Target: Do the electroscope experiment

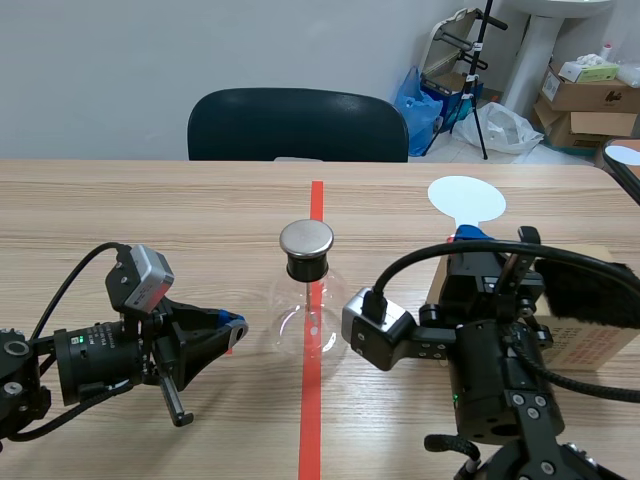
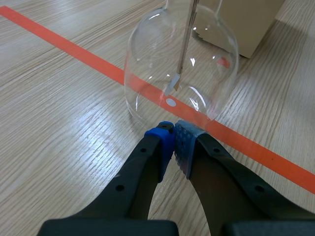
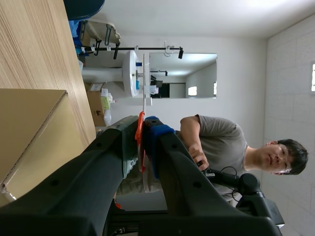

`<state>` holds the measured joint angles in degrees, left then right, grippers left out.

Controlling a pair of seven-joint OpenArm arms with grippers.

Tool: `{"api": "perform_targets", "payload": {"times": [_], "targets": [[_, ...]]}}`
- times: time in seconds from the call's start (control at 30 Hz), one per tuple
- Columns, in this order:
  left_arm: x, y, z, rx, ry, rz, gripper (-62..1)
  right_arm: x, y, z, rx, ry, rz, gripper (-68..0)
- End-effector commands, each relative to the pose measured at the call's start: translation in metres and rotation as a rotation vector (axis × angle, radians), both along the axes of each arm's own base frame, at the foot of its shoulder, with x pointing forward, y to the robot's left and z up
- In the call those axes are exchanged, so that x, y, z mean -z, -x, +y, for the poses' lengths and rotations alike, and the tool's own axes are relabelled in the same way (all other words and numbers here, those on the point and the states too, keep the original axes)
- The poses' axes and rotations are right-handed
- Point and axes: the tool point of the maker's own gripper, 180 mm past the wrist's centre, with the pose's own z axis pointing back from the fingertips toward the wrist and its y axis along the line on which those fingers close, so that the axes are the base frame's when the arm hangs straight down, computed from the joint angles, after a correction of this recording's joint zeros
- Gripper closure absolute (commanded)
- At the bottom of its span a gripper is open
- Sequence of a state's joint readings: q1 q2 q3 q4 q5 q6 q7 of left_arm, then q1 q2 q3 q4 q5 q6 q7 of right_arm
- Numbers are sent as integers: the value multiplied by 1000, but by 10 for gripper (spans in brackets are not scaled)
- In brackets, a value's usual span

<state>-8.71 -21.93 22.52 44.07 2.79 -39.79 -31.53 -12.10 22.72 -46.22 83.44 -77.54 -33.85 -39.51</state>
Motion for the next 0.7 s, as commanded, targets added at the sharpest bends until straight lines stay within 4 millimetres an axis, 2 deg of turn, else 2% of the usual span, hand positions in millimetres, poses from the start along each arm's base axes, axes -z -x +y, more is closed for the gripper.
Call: {"api": "perform_targets", "payload": {"times": [0.0,0.23,0.67], "targets": [[-13,-7,-2,-5,33,-35,-42,-11,-6,-4,1,1,-41,-9],[-13,-7,-2,-5,33,-35,-42,-9,-2,-17,0,21,-29,-9],[-14,-7,-2,-6,35,-37,-42,-29,17,-46,-70,8,-117,-9]]}}
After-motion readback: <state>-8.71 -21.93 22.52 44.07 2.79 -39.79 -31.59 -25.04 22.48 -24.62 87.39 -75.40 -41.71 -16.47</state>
